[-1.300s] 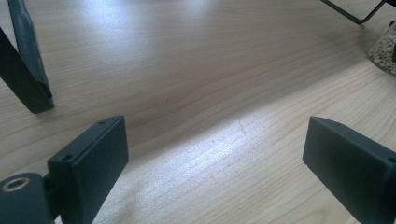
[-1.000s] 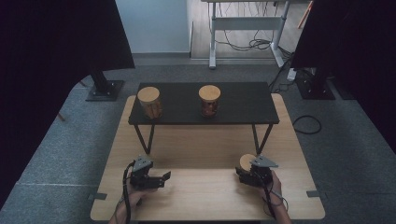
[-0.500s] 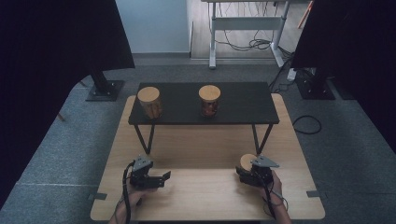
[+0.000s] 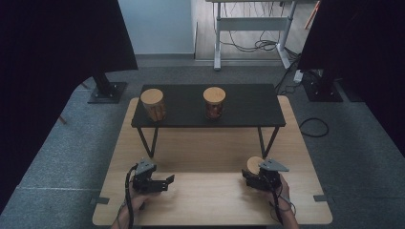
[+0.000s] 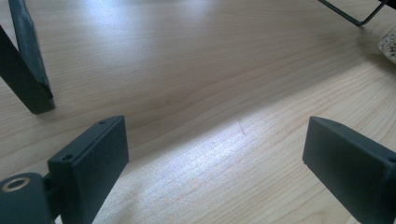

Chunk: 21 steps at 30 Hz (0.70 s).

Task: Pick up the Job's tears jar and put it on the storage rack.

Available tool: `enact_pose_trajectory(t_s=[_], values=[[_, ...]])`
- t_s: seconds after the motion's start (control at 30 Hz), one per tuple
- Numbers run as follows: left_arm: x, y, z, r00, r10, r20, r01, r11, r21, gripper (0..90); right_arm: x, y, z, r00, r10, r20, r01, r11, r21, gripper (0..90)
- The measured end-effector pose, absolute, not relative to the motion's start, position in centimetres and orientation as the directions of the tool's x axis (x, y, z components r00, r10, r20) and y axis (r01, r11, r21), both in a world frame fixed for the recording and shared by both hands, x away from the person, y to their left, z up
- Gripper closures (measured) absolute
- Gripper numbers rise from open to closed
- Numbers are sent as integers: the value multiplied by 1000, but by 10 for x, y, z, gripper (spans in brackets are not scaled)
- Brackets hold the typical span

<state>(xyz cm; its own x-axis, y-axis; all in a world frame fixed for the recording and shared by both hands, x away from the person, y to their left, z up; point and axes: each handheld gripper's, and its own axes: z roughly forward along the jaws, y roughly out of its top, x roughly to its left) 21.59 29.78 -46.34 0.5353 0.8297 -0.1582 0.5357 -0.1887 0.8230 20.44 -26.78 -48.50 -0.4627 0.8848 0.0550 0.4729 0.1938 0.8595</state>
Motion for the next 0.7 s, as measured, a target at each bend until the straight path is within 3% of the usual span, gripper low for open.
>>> enact_pose_trajectory(t_s=[0.7], values=[[217, 297, -464, 539, 828, -154, 537, -196, 820, 63, 192, -264, -472, -528, 848, 38, 419, 222, 881, 245]])
